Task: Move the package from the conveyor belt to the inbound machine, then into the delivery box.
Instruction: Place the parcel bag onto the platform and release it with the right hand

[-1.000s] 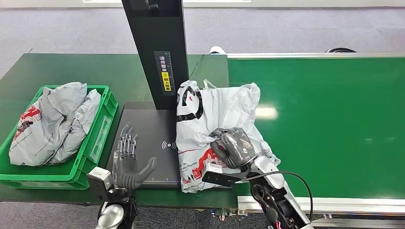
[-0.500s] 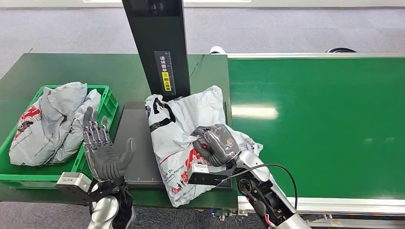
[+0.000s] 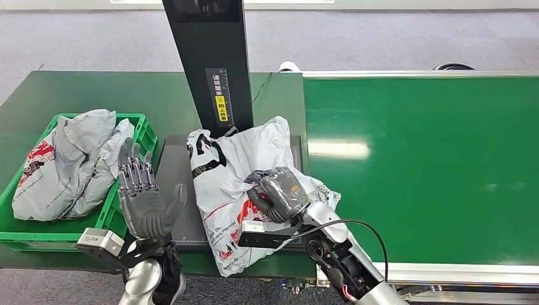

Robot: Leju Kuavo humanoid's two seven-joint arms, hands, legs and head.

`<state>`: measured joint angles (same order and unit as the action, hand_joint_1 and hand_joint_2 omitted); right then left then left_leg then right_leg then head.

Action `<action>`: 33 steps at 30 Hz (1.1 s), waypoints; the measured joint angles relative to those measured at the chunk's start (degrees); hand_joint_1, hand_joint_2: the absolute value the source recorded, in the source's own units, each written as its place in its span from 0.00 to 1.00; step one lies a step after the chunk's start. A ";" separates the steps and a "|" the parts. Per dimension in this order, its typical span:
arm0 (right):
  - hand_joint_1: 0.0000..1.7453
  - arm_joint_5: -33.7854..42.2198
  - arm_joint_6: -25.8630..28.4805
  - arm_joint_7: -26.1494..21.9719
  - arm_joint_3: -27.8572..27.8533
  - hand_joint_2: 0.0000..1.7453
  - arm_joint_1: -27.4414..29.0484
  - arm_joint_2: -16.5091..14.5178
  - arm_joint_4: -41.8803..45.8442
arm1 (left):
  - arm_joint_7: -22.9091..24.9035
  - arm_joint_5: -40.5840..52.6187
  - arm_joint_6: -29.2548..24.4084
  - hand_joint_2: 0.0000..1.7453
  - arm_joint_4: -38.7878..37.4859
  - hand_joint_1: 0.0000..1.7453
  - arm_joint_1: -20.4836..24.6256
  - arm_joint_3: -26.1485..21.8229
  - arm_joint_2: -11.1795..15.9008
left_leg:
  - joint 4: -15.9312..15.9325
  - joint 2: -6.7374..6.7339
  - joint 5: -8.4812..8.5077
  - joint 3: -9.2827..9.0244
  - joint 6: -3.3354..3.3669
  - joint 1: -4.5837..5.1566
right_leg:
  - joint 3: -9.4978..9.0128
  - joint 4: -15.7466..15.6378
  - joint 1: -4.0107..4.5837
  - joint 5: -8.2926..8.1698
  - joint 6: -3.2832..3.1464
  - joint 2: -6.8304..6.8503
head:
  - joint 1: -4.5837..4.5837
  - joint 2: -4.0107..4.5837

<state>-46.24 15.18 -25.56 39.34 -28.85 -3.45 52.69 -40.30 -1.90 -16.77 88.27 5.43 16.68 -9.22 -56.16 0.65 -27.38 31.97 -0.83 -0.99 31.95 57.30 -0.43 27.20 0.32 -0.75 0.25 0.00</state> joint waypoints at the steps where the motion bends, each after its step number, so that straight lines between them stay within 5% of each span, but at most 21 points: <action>1: 0.51 0.00 -0.26 0.00 0.14 1.00 -0.27 -0.12 -0.82 | 0.00 -0.05 0.05 1.00 -0.17 0.00 0.10 0.08 0.03 | 0.00 0.00 0.00 0.00 0.00 0.00 | 0.00 0.00 0.00 0.00 0.00 0.00 | 0.00 0.00; 2: 0.28 -0.01 -0.53 -0.01 0.30 1.00 -0.51 -0.23 -1.61 | 0.00 -0.15 0.07 1.00 -0.33 0.00 0.21 0.13 0.05 | 0.00 0.00 0.00 0.00 0.00 0.00 | 0.00 0.00 0.00 0.00 0.00 0.00 | -0.01 0.00; 4: 0.05 -0.01 -1.02 -0.01 0.63 1.00 -0.92 -0.46 -3.01 | 0.00 -0.33 0.06 1.00 -0.68 0.00 0.41 0.17 0.10 | 0.00 0.00 0.00 0.00 0.00 0.00 | 0.00 0.00 0.00 0.00 0.00 0.00 | -0.01 0.00; 33: 0.00 0.86 -1.44 -0.49 2.34 1.00 -2.23 -1.69 -8.47 | 0.00 -0.57 -0.02 1.00 -1.90 0.00 0.64 0.21 0.43 | 0.00 0.00 0.00 -0.01 0.00 0.00 | 0.00 0.00 0.00 0.00 0.00 0.00 | -0.01 0.00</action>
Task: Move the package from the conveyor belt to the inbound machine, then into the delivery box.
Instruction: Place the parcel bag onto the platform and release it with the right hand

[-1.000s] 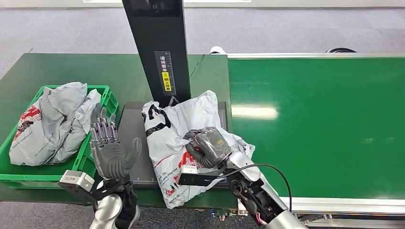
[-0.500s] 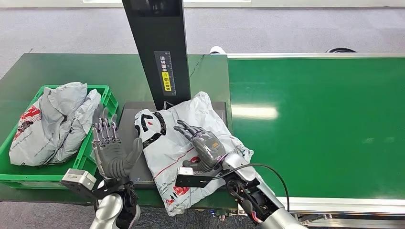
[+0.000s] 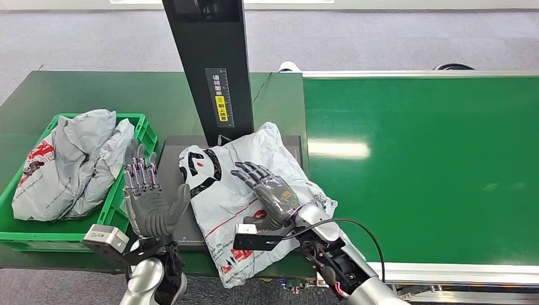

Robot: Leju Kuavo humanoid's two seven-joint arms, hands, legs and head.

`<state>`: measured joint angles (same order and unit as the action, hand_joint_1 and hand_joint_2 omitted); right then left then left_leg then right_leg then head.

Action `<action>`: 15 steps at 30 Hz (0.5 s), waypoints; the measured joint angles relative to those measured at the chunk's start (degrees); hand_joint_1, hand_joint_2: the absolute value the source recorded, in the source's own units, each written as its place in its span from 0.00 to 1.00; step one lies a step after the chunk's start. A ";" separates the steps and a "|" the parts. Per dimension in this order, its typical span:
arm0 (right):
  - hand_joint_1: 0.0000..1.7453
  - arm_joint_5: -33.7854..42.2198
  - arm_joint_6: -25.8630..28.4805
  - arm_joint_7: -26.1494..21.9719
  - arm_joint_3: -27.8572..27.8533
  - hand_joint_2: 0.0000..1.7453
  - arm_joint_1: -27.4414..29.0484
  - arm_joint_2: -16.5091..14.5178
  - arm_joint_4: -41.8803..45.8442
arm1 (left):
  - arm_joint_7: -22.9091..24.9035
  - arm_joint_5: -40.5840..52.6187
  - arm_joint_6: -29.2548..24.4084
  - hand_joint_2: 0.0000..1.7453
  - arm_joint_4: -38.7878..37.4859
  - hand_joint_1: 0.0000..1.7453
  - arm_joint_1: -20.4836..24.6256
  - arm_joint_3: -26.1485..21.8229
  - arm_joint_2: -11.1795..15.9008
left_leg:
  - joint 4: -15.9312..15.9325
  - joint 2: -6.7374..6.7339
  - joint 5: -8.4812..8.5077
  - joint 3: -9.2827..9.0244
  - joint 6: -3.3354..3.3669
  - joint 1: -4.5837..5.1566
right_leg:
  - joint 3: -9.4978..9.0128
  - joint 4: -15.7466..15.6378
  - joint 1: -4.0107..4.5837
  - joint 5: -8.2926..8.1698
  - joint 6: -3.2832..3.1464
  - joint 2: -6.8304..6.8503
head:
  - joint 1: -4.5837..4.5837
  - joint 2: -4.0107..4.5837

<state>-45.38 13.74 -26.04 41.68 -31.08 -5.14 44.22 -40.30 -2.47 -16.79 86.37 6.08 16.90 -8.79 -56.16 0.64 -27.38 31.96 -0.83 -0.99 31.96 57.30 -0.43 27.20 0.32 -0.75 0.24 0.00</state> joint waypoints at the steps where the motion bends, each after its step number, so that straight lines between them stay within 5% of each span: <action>1: 0.00 0.78 0.16 -0.58 -0.04 1.00 0.00 0.00 0.01 | 0.00 -0.03 0.00 1.00 -0.01 0.00 0.01 0.00 -0.01 | 0.00 0.00 0.00 0.00 0.00 0.00 | 0.00 0.00 0.00 0.00 0.00 0.00 | 0.00 -0.01; 11: 0.00 15.97 5.73 -8.96 -5.08 1.00 3.34 -0.01 6.21 | 0.00 -0.51 -0.36 1.00 -1.08 0.00 0.97 0.85 -0.04 | -0.01 0.00 0.00 -0.01 0.00 0.00 | 0.02 0.00 0.00 0.00 0.00 0.00 | 0.01 0.00; 15: 0.00 30.48 2.98 -11.25 -10.47 1.00 8.18 -0.58 11.11 | 0.00 0.35 0.41 1.00 -2.23 0.00 1.45 1.87 0.03 | -0.01 0.04 -0.01 0.02 0.00 0.00 | 0.03 -0.01 0.00 0.01 0.01 0.04 | 0.01 0.00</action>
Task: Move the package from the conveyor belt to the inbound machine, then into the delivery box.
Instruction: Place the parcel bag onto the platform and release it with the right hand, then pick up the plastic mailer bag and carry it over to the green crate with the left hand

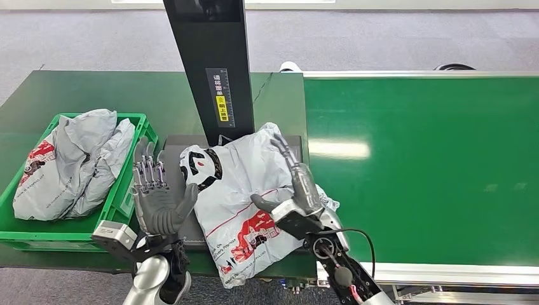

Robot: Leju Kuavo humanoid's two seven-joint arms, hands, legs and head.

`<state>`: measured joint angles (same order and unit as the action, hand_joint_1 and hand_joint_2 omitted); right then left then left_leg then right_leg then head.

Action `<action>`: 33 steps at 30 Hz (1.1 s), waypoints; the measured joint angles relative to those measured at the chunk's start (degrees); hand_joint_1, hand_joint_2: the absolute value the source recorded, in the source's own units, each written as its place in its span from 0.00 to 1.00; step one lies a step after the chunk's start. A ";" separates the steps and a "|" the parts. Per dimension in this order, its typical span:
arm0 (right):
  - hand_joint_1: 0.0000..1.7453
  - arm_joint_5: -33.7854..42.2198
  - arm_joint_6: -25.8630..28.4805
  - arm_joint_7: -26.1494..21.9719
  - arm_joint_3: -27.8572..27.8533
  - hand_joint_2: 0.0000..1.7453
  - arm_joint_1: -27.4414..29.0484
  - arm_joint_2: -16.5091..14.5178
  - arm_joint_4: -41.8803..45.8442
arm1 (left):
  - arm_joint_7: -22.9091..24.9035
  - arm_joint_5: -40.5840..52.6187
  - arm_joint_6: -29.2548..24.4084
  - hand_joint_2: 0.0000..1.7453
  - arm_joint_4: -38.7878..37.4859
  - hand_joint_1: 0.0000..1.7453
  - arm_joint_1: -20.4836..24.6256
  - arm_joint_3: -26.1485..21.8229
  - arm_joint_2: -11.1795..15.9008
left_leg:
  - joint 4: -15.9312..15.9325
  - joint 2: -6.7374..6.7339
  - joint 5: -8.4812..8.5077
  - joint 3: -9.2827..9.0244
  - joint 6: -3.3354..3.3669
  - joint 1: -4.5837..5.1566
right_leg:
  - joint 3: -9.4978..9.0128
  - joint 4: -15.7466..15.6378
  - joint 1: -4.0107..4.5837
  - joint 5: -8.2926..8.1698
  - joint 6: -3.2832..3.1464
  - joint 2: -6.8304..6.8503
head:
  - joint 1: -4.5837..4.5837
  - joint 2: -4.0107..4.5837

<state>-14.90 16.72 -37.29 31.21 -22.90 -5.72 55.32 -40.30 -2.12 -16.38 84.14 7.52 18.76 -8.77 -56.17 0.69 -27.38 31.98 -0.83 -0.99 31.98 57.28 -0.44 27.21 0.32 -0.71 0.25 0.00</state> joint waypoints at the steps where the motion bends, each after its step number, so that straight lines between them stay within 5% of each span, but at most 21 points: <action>1: 0.00 3.43 -1.64 -0.26 -1.59 1.00 1.42 -0.09 1.41 | 0.00 0.27 0.31 1.00 -0.30 0.00 0.08 0.32 0.03 | 0.00 -0.01 0.00 0.01 0.00 0.00 | 0.01 0.00 0.00 0.00 0.00 0.00 | 0.00 0.00; 7: 0.00 13.42 -11.21 -0.52 -9.08 1.00 7.01 0.26 8.46 | 0.43 2.96 3.60 1.00 -3.17 0.00 0.94 2.19 0.41 | 0.00 -0.03 -0.01 0.02 0.00 0.01 | 0.03 -0.01 -0.01 0.00 0.00 -0.02 | 0.00 0.00; 18: 0.00 14.80 -13.74 0.96 -19.41 1.00 12.54 -0.05 20.90 | 8.53 18.25 9.92 1.00 -7.65 0.00 1.04 4.88 1.17 | 0.00 -0.04 -0.01 0.02 0.00 0.01 | 0.03 -0.01 -0.01 0.00 0.00 -0.03 | 0.00 0.00; 27: 0.00 14.74 -14.07 4.10 -24.42 1.00 15.52 -2.05 29.61 | 20.37 41.03 2.85 1.00 -11.76 0.00 2.90 5.84 1.38 | 0.00 -0.04 -0.01 0.00 0.00 0.01 | 0.02 -0.01 -0.01 -0.01 0.00 -0.03 | 0.01 0.00; 33: 0.00 11.56 -14.28 4.69 -26.48 1.00 16.82 -3.61 31.71 | 32.11 55.30 2.77 1.00 -14.47 0.00 4.71 6.44 1.28 | 0.00 -0.05 -0.01 0.01 0.00 0.01 | 0.03 -0.01 -0.01 -0.01 0.00 -0.03 | 0.01 0.00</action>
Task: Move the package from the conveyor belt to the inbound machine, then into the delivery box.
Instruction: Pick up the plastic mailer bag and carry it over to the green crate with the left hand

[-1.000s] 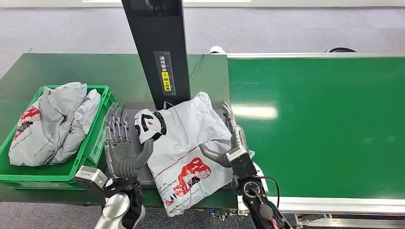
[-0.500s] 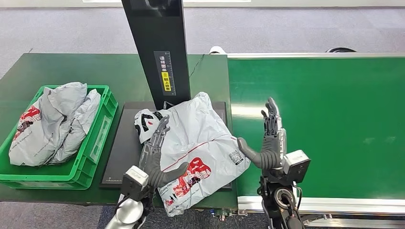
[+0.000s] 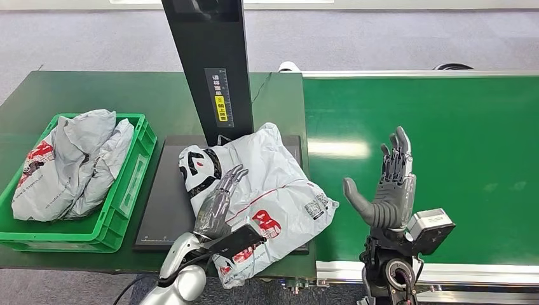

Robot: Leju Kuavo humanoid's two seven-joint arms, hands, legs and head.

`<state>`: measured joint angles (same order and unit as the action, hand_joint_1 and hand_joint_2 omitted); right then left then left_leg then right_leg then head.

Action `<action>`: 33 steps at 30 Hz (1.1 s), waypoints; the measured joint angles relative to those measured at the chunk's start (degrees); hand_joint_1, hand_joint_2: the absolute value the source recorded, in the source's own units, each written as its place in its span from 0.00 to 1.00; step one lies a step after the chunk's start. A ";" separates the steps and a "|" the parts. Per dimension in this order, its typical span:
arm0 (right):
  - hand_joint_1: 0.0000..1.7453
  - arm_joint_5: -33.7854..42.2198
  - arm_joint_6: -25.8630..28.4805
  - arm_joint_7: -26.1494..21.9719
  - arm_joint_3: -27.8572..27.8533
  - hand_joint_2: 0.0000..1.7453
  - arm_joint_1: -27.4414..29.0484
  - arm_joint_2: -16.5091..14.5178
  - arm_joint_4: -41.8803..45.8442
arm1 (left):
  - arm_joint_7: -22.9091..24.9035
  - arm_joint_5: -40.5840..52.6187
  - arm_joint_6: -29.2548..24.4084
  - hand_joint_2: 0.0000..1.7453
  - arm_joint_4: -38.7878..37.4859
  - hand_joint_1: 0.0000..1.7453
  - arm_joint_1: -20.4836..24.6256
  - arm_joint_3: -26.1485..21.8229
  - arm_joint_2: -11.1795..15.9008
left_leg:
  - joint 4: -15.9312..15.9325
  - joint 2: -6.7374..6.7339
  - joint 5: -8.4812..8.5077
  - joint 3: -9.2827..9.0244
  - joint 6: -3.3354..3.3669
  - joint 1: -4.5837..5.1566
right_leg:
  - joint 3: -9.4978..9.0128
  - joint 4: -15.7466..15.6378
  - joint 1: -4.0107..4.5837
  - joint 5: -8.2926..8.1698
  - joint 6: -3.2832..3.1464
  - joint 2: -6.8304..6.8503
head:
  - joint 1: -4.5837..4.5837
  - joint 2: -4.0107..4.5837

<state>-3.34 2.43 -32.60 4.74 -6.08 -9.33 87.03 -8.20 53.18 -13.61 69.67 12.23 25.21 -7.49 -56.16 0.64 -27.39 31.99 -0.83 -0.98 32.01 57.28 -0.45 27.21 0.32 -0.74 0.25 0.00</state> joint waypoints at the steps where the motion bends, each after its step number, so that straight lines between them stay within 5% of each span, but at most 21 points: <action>1: 0.00 -0.47 -0.13 0.08 -0.34 1.00 0.26 -0.27 0.30 | 0.60 0.95 0.21 1.00 -0.45 0.00 0.15 -0.03 -0.08 | 0.00 0.00 0.00 0.00 0.00 0.00 | 0.00 0.00 0.00 0.00 0.00 0.00 | 0.00 0.00; 9: 0.00 -2.16 -1.17 0.64 -2.40 1.00 1.17 -1.82 1.78 | -0.67 0.51 3.37 1.00 -2.36 0.04 0.63 -0.58 -1.05 | 0.00 0.00 -0.01 0.01 -0.01 0.00 | 0.01 0.00 0.00 0.00 0.00 0.00 | 0.00 0.00; 13: 0.00 -2.52 -1.60 0.80 -3.22 1.00 1.21 -2.29 1.97 | -2.44 -1.04 5.46 1.00 -2.87 0.76 0.63 -1.03 -1.42 | 0.00 0.00 -0.01 0.01 0.00 0.00 | -0.01 0.00 0.00 0.00 0.00 0.00 | -0.01 0.00; 15: 0.00 -2.56 -1.66 0.80 -3.52 1.00 1.22 -2.47 1.97 | -3.01 -1.36 6.08 1.00 -3.09 0.91 0.63 -1.13 -1.50 | 0.00 0.00 -0.01 0.00 0.00 0.00 | -0.01 0.00 0.00 0.00 0.00 0.00 | -0.01 0.00; 33: 0.00 -2.69 -2.19 1.30 -5.35 1.00 1.45 -3.21 2.47 | -3.17 -0.31 7.29 1.00 -4.59 0.98 0.64 -1.43 -1.72 | 0.00 0.00 -0.01 0.01 0.00 0.00 | 0.00 0.00 0.00 0.00 0.00 0.00 | 0.00 0.00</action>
<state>-6.03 0.24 -31.30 -0.61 -4.63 -12.53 89.50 -11.37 52.87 -6.32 65.08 12.87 23.78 -9.20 -56.16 0.64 -27.40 32.00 -0.83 -0.98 32.00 57.28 -0.45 27.21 0.32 -0.74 0.26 0.00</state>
